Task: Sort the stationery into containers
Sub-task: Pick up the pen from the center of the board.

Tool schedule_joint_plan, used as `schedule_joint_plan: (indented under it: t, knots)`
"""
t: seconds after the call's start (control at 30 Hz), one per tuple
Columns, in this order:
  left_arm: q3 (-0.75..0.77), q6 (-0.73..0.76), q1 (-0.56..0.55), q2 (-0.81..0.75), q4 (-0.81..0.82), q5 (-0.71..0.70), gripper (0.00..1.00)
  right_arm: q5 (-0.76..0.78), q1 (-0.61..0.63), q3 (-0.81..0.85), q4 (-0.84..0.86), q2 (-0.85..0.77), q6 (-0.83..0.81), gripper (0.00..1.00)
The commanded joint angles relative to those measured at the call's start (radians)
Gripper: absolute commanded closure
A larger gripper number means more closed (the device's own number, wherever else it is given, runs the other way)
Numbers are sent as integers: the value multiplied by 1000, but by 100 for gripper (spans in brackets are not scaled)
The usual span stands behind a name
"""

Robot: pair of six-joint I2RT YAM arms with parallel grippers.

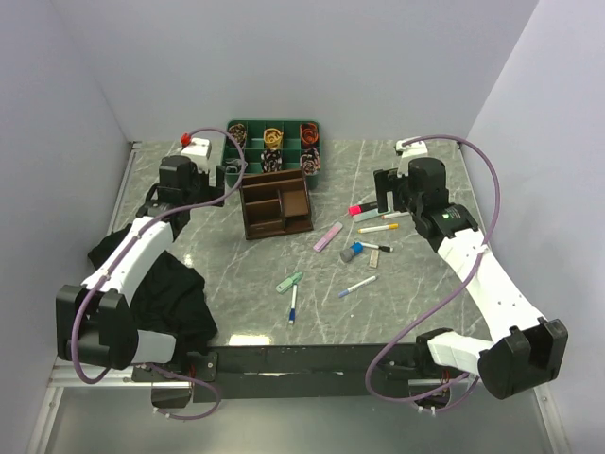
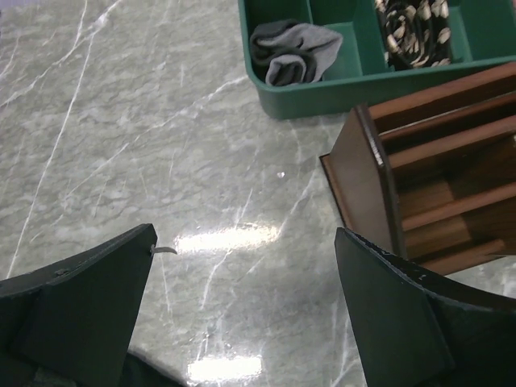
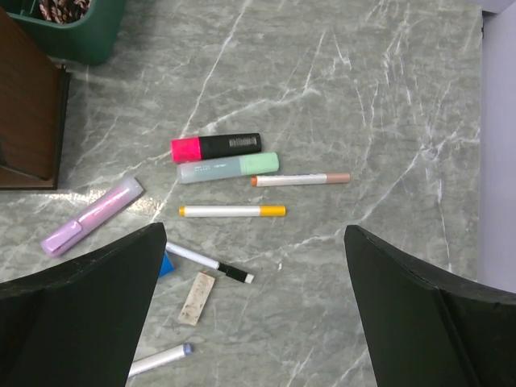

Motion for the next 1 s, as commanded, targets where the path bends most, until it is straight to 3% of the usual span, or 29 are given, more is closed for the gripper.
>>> schedule_joint_plan:
  t: [0.0, 0.37, 0.7, 0.97]
  knots:
    - [63, -21, -5, -7, 28, 38, 1, 8, 4, 52, -15, -6, 13, 0]
    - [106, 16, -6, 22, 29, 59, 1, -213, -29, 222, -121, 99, 130, 0]
    - [168, 31, -34, 45, -44, 70, 0, -253, -54, 343, -143, 212, 297, 0]
    - [169, 67, -48, 5, -101, 214, 1, -342, -57, 331, -173, 265, 288, 3]
